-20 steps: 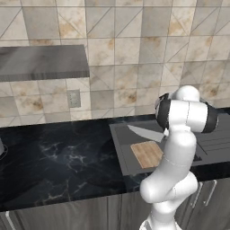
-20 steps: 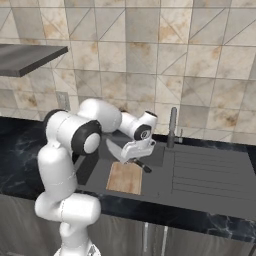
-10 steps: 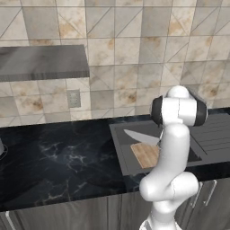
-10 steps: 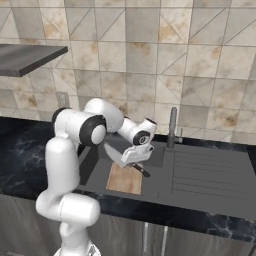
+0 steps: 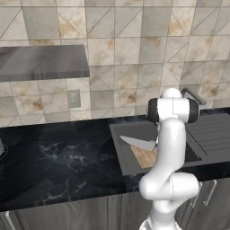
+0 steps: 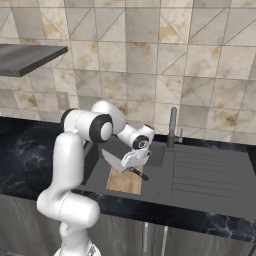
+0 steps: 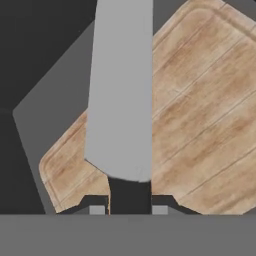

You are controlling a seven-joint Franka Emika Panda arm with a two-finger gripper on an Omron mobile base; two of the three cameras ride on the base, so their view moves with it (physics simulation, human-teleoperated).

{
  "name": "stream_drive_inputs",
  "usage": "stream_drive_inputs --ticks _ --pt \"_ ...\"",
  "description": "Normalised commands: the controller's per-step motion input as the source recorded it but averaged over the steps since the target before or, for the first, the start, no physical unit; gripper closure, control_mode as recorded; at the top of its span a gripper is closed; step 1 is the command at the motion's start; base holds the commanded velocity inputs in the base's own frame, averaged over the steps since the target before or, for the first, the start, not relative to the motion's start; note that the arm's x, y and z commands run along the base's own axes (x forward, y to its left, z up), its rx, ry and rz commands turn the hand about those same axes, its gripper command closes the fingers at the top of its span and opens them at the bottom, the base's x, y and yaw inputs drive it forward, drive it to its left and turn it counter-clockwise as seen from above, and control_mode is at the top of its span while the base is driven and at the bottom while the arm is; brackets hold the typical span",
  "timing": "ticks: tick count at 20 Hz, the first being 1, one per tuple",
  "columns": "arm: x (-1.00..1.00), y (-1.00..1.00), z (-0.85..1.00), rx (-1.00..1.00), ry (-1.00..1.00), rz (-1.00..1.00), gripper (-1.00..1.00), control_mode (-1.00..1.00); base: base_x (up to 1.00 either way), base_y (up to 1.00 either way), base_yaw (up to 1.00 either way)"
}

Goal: Move the cutting board and knife to the sink. Then move spray from the cabinet to the counter.

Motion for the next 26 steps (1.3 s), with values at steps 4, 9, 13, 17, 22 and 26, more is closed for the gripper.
stream_drive_inputs --ticks 4,9,13,17,22,26 --pt "0.21 0.09 -0.39 0.02 0.05 0.05 1.00 -1.00 0.00 0.00 0.00" --pt "0.18 0.02 -0.40 0.03 0.07 0.05 1.00 -1.00 0.00 0.00 0.00" --pt "0.16 0.00 -0.41 0.02 0.10 0.03 1.00 -1.00 0.00 0.00 0.00" --pt "0.13 0.00 -0.37 0.03 0.09 0.02 1.00 -1.00 0.00 0.00 0.00" --pt "0.07 0.00 -0.25 0.04 0.02 0.01 1.00 -1.00 0.00 0.00 0.00" --pt "-0.01 0.03 -0.17 0.00 0.01 0.00 -1.00 -1.00 0.00 0.00 0.00"
